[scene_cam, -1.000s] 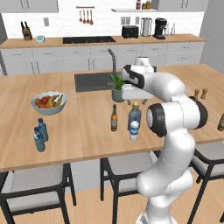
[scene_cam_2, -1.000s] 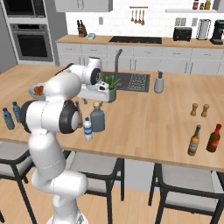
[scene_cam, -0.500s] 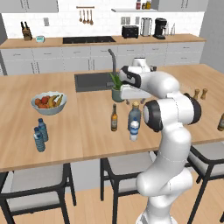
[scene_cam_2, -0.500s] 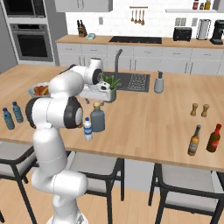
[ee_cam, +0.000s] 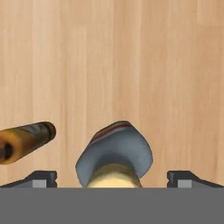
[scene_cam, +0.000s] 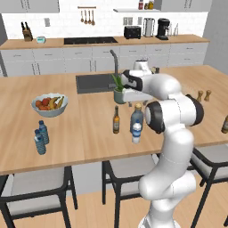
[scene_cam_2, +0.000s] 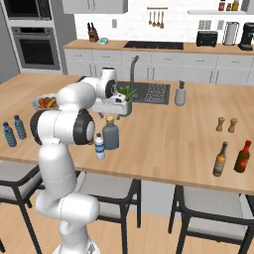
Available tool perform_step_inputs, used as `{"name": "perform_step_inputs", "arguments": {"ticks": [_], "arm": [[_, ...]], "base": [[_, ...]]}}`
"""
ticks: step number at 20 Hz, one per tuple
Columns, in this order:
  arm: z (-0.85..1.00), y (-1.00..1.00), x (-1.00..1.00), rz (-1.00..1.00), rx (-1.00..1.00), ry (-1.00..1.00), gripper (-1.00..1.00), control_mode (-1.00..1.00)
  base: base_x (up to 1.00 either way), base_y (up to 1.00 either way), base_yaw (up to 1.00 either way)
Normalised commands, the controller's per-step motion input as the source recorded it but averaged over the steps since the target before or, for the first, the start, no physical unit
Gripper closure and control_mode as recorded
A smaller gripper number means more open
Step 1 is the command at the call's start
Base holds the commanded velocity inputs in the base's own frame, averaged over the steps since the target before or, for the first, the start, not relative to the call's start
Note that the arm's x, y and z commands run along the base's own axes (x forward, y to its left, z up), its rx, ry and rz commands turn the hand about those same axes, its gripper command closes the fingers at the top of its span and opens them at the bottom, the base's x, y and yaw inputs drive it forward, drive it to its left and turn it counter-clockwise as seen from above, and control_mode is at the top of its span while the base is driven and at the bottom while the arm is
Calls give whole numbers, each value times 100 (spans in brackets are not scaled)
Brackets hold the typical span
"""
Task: Move the plastic bottles in the middle to the plastics group, and the glass bottles in the middle to the glass group.
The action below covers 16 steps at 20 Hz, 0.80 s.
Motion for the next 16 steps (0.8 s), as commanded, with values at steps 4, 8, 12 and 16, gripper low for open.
{"name": "perform_step_inputs", "arguments": {"ticks": [4,8,12,16], "arm": [[-4,-1,-23,0,0,-12,-100,-100],[-9,0,-22,0,0,-11,-100,-100],[-24,1,-3,0,0,-13,-100,-100],[-14,0,16,0,0,-16,-100,-100]], "base": [[0,0,0],[0,0,0],[0,0,0],[0,0,0]]}}
